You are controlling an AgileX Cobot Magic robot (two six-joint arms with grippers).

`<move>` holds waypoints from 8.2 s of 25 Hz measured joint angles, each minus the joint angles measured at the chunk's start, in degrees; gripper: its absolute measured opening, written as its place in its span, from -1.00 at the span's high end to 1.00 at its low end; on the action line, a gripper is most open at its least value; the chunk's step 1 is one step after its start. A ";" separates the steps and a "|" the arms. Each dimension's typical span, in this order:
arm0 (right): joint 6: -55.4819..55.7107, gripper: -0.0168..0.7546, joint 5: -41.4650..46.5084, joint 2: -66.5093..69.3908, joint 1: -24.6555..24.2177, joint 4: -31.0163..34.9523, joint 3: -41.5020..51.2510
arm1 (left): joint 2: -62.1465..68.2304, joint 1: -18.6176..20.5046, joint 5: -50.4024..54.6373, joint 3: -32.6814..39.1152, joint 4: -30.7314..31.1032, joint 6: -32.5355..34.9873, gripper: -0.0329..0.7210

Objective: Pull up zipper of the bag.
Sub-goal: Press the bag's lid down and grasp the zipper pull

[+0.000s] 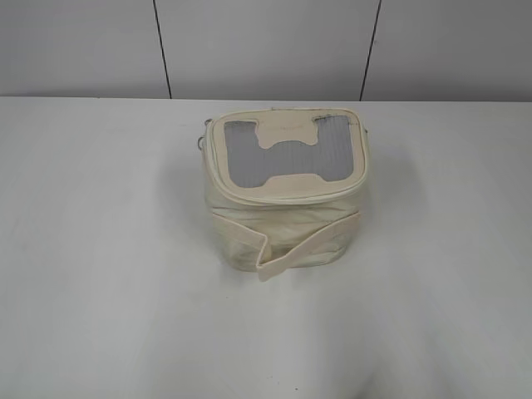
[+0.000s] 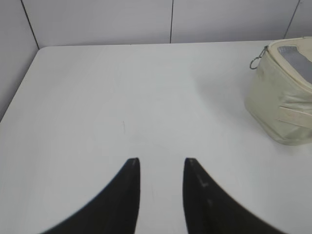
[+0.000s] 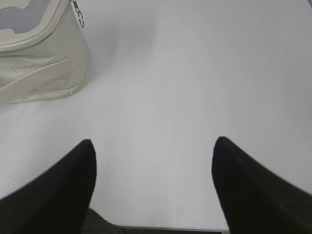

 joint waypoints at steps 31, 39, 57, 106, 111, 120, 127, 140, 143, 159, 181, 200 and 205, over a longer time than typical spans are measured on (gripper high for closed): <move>0.02 -0.54 -0.02 0.00 0.00 0.59 0.00 | 0.00 0.00 0.00 0.00 0.01 0.00 0.29; -16.75 -0.44 -9.46 18.48 0.00 16.70 -1.78 | 0.00 0.00 0.00 0.00 0.06 0.00 0.29; -62.75 -0.32 4.11 121.66 13.25 46.71 -75.80 | 0.00 0.00 0.00 0.00 0.06 0.00 0.29; -49.20 0.84 9.70 138.15 22.14 31.74 -97.52 | 109.43 -4.49 -24.06 -33.85 -73.31 121.37 -0.36; -49.20 0.84 9.70 138.19 22.14 31.85 -97.52 | 110.74 -6.11 -26.41 -33.85 -78.29 126.33 -0.23; -49.14 0.84 9.70 138.19 22.14 32.02 -97.52 | 112.95 -6.88 -26.47 -37.21 -80.85 128.53 -0.05; -49.14 0.84 9.70 138.21 22.14 32.20 -97.52 | 113.83 -7.77 -26.18 -37.96 -80.69 128.53 -0.03; -49.14 0.84 9.70 138.21 22.14 32.26 -97.52 | 114.67 -9.51 -28.24 -38.16 -79.84 128.53 0.03; -49.14 0.84 9.70 138.25 22.14 32.26 -97.52 | 115.50 -9.89 -28.76 -38.32 -80.08 128.53 0.11; -46.88 0.85 9.70 138.32 22.14 32.26 -97.52 | 113.24 -10.65 -30.01 -39.29 -64.92 109.37 0.88; -41.65 0.85 9.75 138.32 22.36 33.34 -97.52 | 89.75 -19.17 -35.18 -14.73 -56.85 87.70 0.88; -37.06 0.85 9.75 138.32 22.30 32.87 -97.52 | 96.56 -44.76 -49.51 -20.73 -66.27 84.61 0.87; -36.56 0.71 9.75 138.32 22.27 32.92 -97.52 | 97.38 -44.75 -48.18 -20.95 -68.12 81.83 0.81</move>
